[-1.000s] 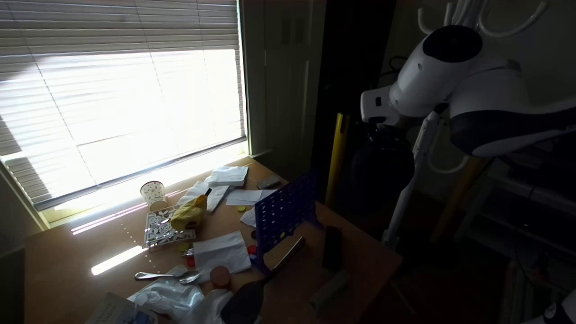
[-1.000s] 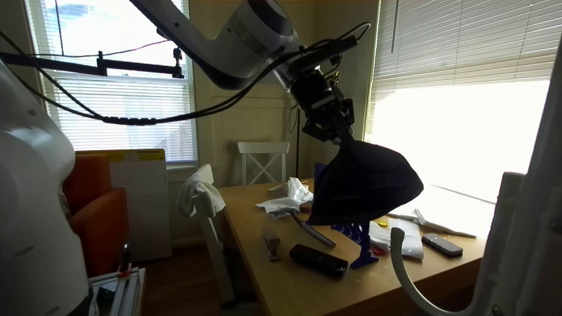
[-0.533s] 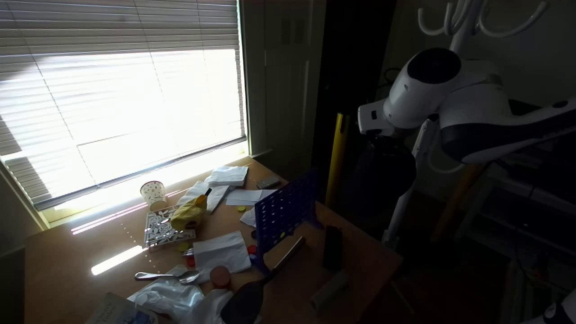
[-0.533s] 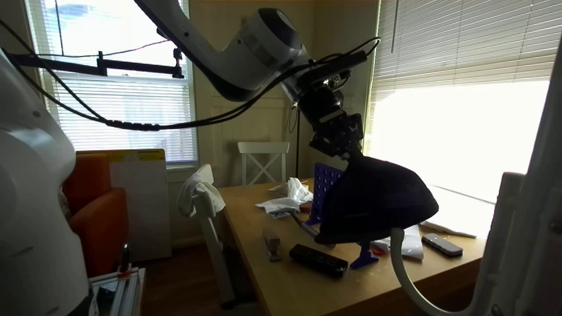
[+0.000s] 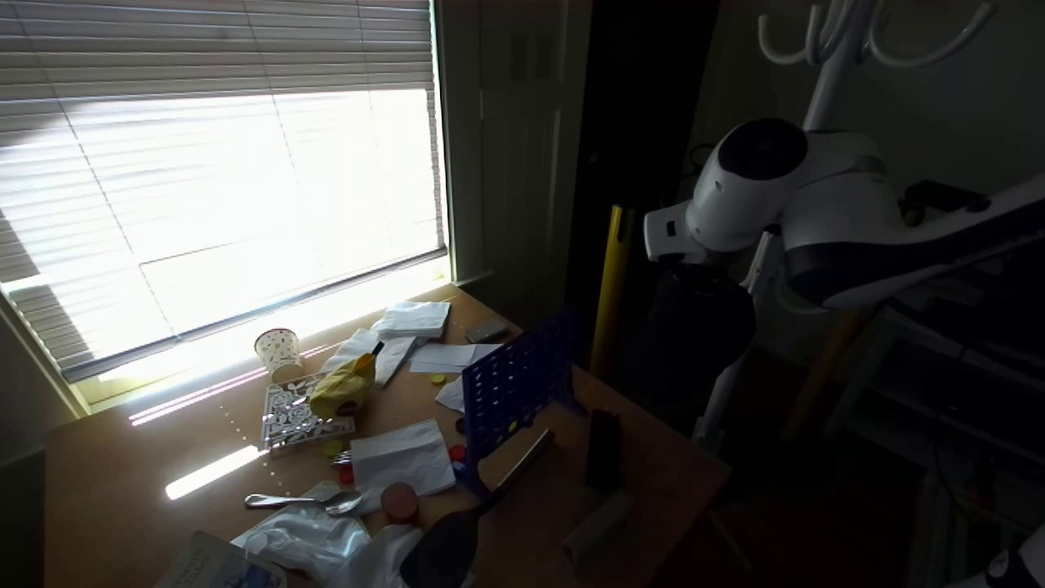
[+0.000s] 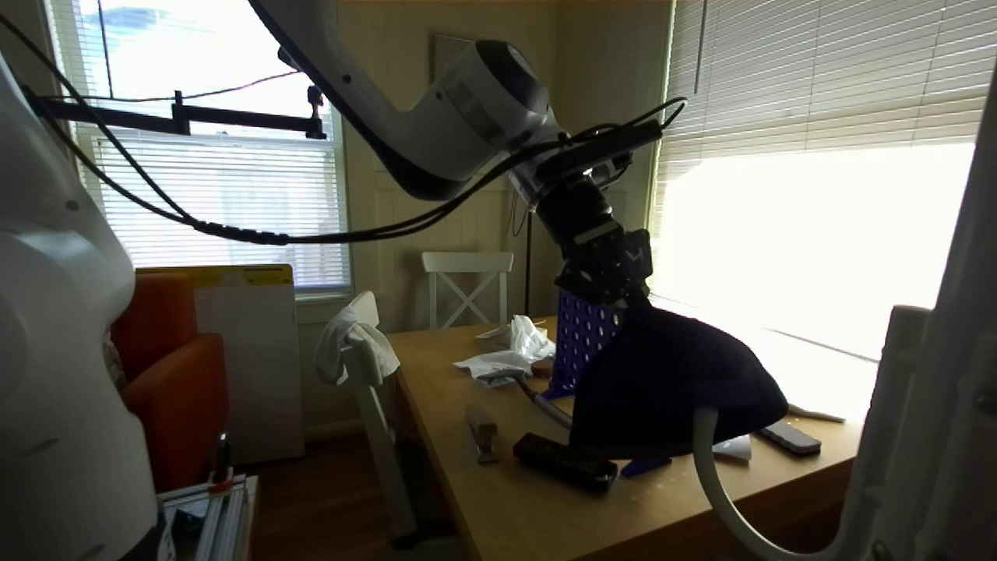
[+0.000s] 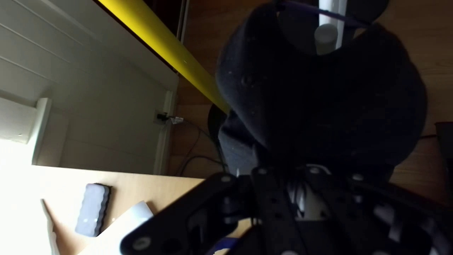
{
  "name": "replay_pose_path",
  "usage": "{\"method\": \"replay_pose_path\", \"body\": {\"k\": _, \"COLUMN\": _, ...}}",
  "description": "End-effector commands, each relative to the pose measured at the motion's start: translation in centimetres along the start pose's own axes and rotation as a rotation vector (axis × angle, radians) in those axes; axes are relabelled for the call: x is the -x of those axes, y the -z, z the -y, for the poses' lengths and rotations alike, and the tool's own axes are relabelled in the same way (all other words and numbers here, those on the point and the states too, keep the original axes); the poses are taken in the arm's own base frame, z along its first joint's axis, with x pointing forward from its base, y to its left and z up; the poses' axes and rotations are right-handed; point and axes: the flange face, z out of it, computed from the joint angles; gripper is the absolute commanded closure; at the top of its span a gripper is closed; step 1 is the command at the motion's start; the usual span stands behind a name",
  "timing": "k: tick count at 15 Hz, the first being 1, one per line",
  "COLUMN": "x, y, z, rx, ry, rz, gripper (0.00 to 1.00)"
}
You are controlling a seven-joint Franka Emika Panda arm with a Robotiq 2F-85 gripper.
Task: Put the hat on the coat hanger
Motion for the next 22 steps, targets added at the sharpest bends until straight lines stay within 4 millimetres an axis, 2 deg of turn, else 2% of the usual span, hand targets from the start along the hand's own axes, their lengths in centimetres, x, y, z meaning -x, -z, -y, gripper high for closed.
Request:
{"method": "replay_pose_path", "body": {"k": 1, "x": -0.3, "y": -1.4, "z": 0.1, "rx": 0.004, "ry": -0.012, "rz": 0.016, "gripper": 0.96}}
{"method": "replay_pose_path", "body": {"k": 22, "x": -2.7, "y": -6.3, "z": 1.9, "rx": -0.073, "ry": -0.073, "rz": -0.024, "gripper": 0.96}}
